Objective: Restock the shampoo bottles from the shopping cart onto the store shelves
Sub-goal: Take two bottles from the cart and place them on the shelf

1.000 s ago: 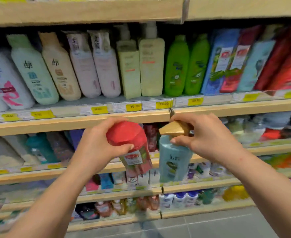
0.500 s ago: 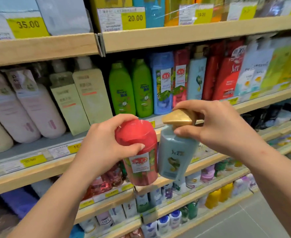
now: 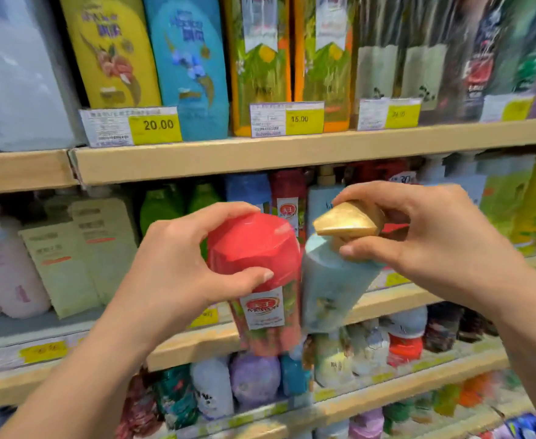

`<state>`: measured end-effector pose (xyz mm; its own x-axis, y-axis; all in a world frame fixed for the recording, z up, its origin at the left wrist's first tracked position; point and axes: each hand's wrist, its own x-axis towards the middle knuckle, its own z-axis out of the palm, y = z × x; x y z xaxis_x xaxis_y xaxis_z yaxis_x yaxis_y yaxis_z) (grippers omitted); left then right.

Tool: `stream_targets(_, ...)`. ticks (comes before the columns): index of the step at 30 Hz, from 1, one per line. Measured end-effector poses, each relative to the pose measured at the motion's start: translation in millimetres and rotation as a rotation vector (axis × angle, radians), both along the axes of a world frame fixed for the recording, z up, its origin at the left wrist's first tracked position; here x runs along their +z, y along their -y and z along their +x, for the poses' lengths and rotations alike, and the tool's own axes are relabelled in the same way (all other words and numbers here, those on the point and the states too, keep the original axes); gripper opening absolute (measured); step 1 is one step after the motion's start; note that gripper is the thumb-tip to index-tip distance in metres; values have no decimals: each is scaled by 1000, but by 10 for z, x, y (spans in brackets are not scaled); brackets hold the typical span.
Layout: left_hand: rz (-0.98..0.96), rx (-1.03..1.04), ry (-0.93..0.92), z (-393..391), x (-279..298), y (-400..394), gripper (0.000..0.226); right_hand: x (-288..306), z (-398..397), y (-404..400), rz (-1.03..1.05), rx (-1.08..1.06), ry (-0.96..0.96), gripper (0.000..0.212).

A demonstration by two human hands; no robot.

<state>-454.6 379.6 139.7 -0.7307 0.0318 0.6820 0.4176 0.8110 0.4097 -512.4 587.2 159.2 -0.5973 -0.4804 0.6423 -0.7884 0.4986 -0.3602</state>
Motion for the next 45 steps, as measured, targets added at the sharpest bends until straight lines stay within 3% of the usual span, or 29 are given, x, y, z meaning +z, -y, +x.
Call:
stream_targets(3, 48, 44, -44, -149, 51, -302, 42, 63, -275, -254, -48, 58, -87, 34)
stream_targets(6, 25, 122, -106, -297, 84, -548, 66, 96, -506, -448, -73, 84, -173, 35)
stream_targets(12, -65, 179, -148, -584, 13, -735, 60, 10, -854, -605, -54, 73, -258, 38)
stream_targets(24, -63, 213, -28, -1006, -109, -505, 63, -170, -1292, -413, 17, 97, 5, 40)
stream_targets(29, 40, 234, 63, -1148, -124, -430, 58, -170, -1493, -299, -73, 88, 208, 50)
stream_targets(34, 284, 196, 130, -1359, -104, -408, 53, -169, -1676, -168, -198, 139, 300, 50)
stream_targets(38, 479, 151, 170, -1576, -146, -376, 50, -298, -1830, -28, -98, 61, 206, 46)
stream_targets(43, 643, 87, 234, -1775, -270, -394, 38, -435, -1900, 94, 86, -98, 234, 42)
stream_targets(45, 657, 112, 250, -1842, -313, -376, 47, -527, -1919, 100, 121, -142, -13, 62)
